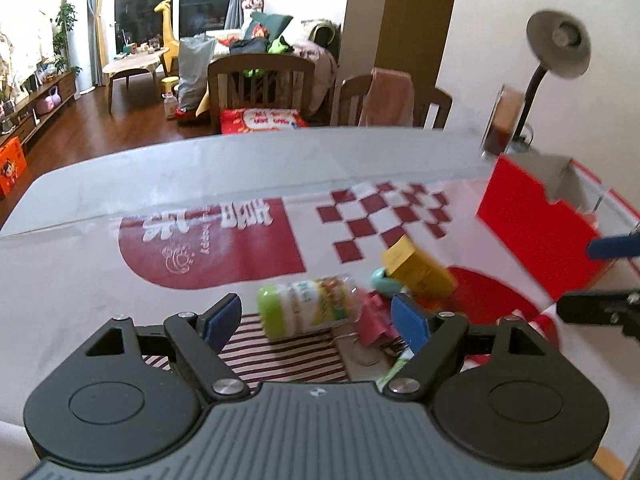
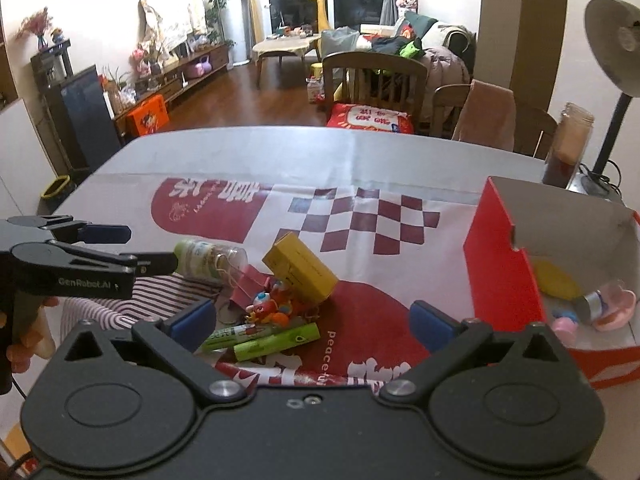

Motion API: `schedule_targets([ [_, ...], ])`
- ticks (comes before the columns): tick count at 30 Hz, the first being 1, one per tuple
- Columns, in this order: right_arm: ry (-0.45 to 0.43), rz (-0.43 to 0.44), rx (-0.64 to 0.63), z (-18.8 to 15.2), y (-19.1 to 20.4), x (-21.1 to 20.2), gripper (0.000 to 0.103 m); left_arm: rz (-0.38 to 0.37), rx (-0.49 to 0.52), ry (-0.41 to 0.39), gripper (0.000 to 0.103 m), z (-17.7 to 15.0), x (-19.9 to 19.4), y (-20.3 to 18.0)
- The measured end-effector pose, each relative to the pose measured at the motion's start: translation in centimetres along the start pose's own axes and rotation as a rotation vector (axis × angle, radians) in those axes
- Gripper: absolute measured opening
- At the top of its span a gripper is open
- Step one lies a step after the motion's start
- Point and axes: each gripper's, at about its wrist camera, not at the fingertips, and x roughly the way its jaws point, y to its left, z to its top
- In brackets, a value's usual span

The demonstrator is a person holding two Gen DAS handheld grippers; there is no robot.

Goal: Organize rigid objects
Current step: 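Move both grippers back toward the remaining items on the table, then grasp the green-lidded jar with the left gripper while the right grasps the small yellow box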

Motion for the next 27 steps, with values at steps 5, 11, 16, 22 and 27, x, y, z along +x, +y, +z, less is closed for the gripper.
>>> schedule_targets([
  [5, 0.034, 0.004, -0.04, 0.4, -0.1, 2.2, 0.103, 0.005, 0.001, 0.039, 0.082, -0.7, 2.5, 0.5],
  [11, 0.075, 0.038, -0.137, 1.5, -0.1, 4.9, 0.102, -0.037, 0.064, 0.068, 0.082, -1.2, 4.6, 0.7],
  [16, 0.1, 0.075, -0.207, 2.7, -0.1, 7.0, 0.102, -0.077, 0.11, 0.061, 0.082, -1.1, 5.9, 1.8],
  [22, 0.13, 0.105, -0.225, 3.8, -0.1, 9.9, 0.099, -0.14, 0.128, 0.077, 0.082, -0.7, 7.7, 2.5],
  [27, 0.157, 0.145, -0.272, 4.3, 0.2, 11.7, 0.097, -0.177, 0.164, 0.089, 0.082, -0.4, 9.2, 3.1],
])
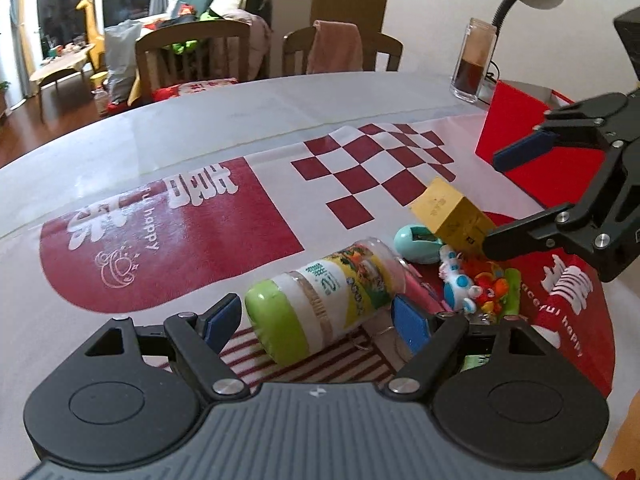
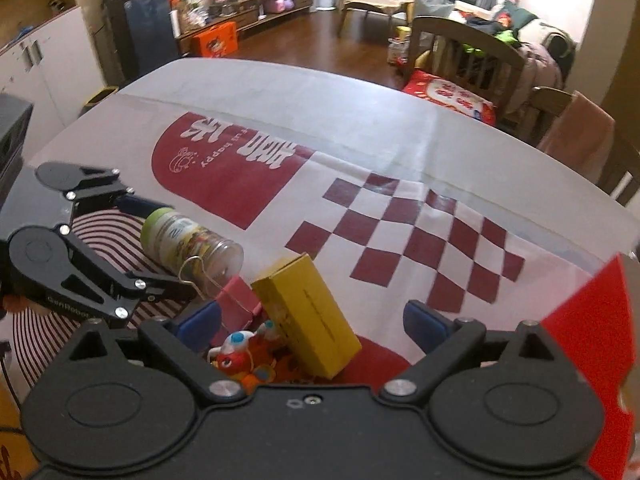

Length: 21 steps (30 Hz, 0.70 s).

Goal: Organize rigid objects
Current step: 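Grasp the green-lidded jar with the left gripper while the right grasps the small yellow box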

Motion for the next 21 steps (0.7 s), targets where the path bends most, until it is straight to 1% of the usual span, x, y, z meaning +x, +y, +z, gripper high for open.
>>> schedule_targets([
  [2, 0.007, 0.022, -0.018, 0.3, -0.2, 0.5, 0.096, -0.03, 0.018, 0.002, 0.082, 0.1, 0.4, 0.4],
  [4, 0.011, 0.042, -0.026, 0.6, -0.4, 1.0, 0.092, -0.056, 0.05, 0.012, 0.082, 0.3, 0.8, 0.5],
  [5, 0.017, 0.052, -0.027, 0.8, -0.5, 1.4, 0.092, -0.063, 0.065, 0.017, 0.082, 0.3, 1.0, 0.5],
  [8, 0.03, 0.068, -0.03, 1.0, -0.7, 2.2, 0.085, -0.076, 0.1, 0.026, 0.082, 0.5, 1.8, 0.3],
  [11, 0.041, 0.075, -0.028, 1.2, -0.8, 2.9, 0.08, -0.083, 0.098, 0.019, 0.082, 0.7, 2.1, 0.3],
  [13, 0.051, 0.086, -0.015, 1.1, -0.8, 3.3, 0.073, -0.087, 0.087, 0.015, 0.082, 0.7, 2.2, 0.4],
  [14, 0.054, 0.092, -0.007, 1.1, -0.8, 3.4, 0.071, -0.09, 0.085, 0.013, 0.082, 0.8, 2.3, 0.4],
  [16, 0.059, 0.104, 0.008, 0.9, -0.9, 3.6, 0.061, -0.094, 0.08, 0.01, 0.082, 0.7, 2.2, 0.5],
  [18, 0.06, 0.109, 0.024, 0.8, -0.9, 3.6, 0.055, -0.097, 0.067, 0.007, 0.079, 0.6, 2.0, 0.6],
  [19, 0.058, 0.11, 0.033, 0.6, -0.8, 3.6, 0.055, -0.098, 0.062, 0.007, 0.076, 0.6, 2.0, 0.6],
  [20, 0.055, 0.107, 0.039, 0.5, -0.8, 3.5, 0.054, -0.097, 0.058, 0.005, 0.069, 0.6, 1.8, 0.6],
  [21, 0.053, 0.105, 0.045, 0.5, -0.8, 3.3, 0.053, -0.097, 0.057, 0.005, 0.067, 0.5, 1.7, 0.6],
])
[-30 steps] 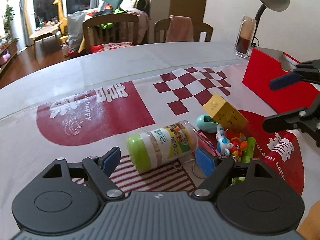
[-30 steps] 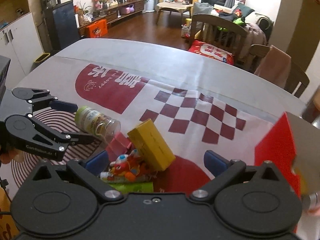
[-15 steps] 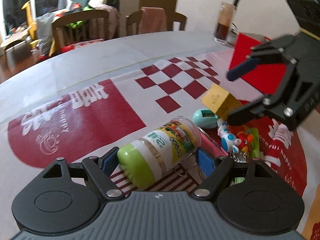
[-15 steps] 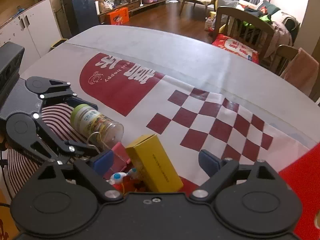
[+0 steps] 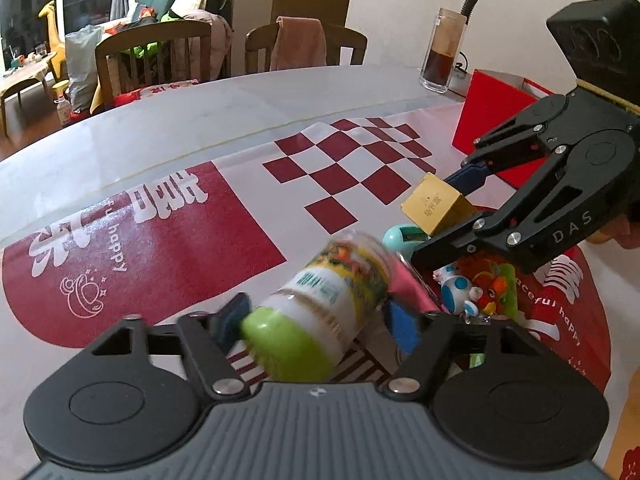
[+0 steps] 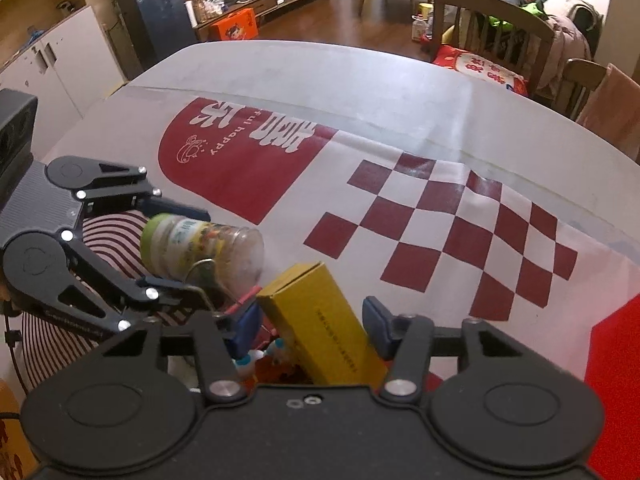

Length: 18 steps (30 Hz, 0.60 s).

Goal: Organize rigid objects
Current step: 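Grasp the green-lidded jar with the left gripper while the right grasps the small yellow box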

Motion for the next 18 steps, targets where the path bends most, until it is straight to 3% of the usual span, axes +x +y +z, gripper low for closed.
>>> schedule_targets([
  [3, -0.006, -0.008, 0.018, -0.4, 0.1, -0.4, 0.044, 0.023, 0.008, 0.009, 0.059, -0.1, -0.3, -0.4],
  [8, -0.026, -0.047, 0.045, -1.0, 0.6, -1.4, 0.037, 0.035, -0.018, 0.01, 0.049, -0.6, -1.3, -1.0],
  [18, -0.028, -0.174, 0.216, -2.7, 0.6, -4.0, 0.028, 0.109, -0.11, -0.01, 0.046, -1.3, -3.1, -2.3],
])
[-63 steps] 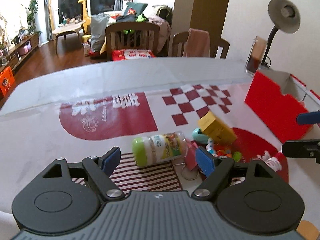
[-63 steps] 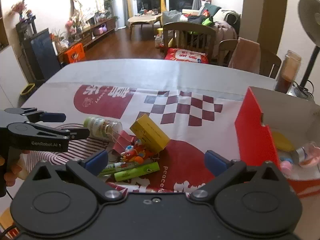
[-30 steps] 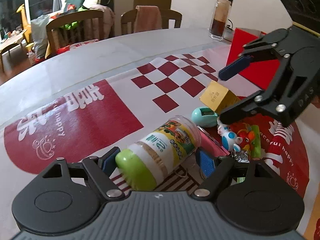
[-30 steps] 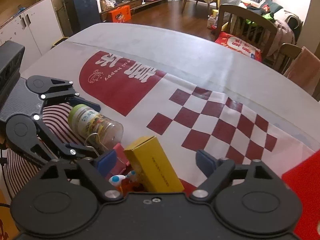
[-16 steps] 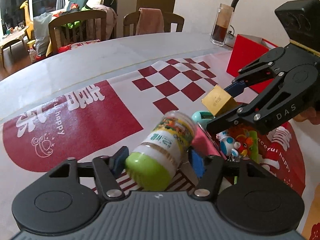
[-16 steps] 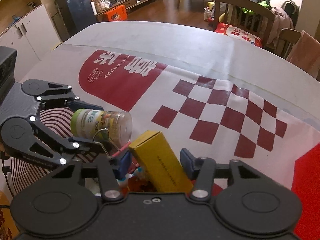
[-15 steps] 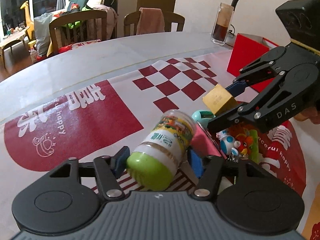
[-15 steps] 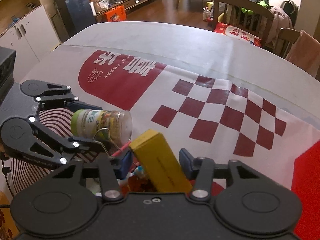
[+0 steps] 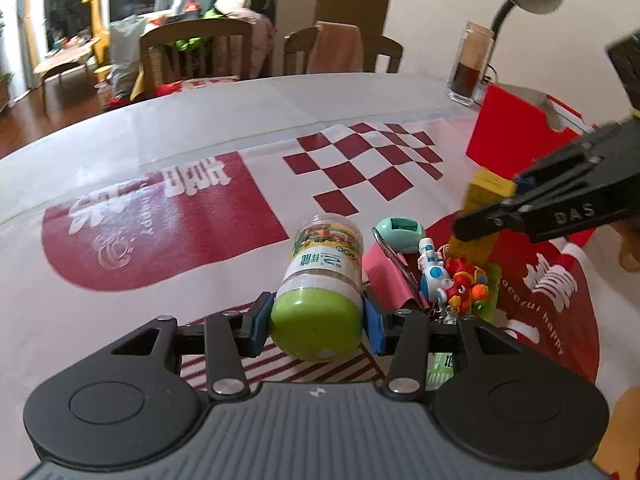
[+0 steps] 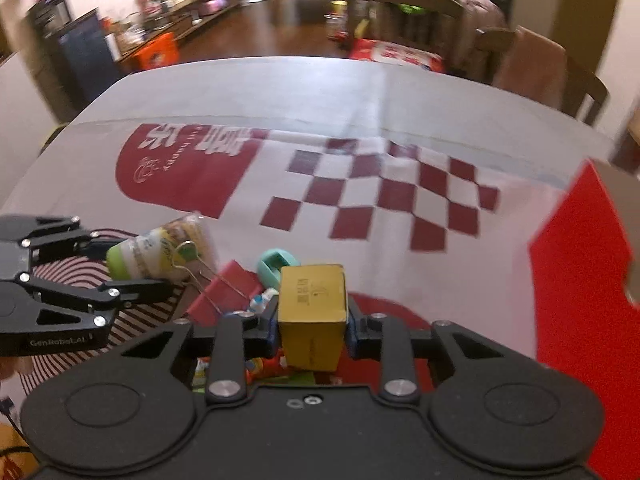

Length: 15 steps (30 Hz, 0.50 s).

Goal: Organize rigid objects
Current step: 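Grasp the green-lidded jar with the left gripper while the right grasps the small yellow box, then carry the green-lidded jar and yellow box over the red shoebox with both grippers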

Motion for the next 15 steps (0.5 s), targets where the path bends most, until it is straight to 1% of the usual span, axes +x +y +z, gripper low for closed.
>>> schedule_targets([
  [3, -0.011, -0.01, 0.041, -0.8, -0.2, -1.5, 0.028, 0.003, -0.062, -0.004, 0.046, -0.2, -0.9, 0.4],
  [6, -0.028, -0.016, 0.077, -1.6, -0.4, -3.1, 0.028, 0.02, -0.095, -0.017, 0.046, -0.5, -1.9, 0.6],
  [12, -0.057, -0.016, 0.12, -2.7, -0.8, -6.8, 0.028, 0.023, -0.174, -0.058, 0.045, -1.2, -4.8, 1.2],
  [15, -0.069, -0.022, 0.143, -3.3, -1.2, -8.6, 0.028, 0.03, -0.194, -0.073, 0.045, -1.5, -6.2, 1.1],
])
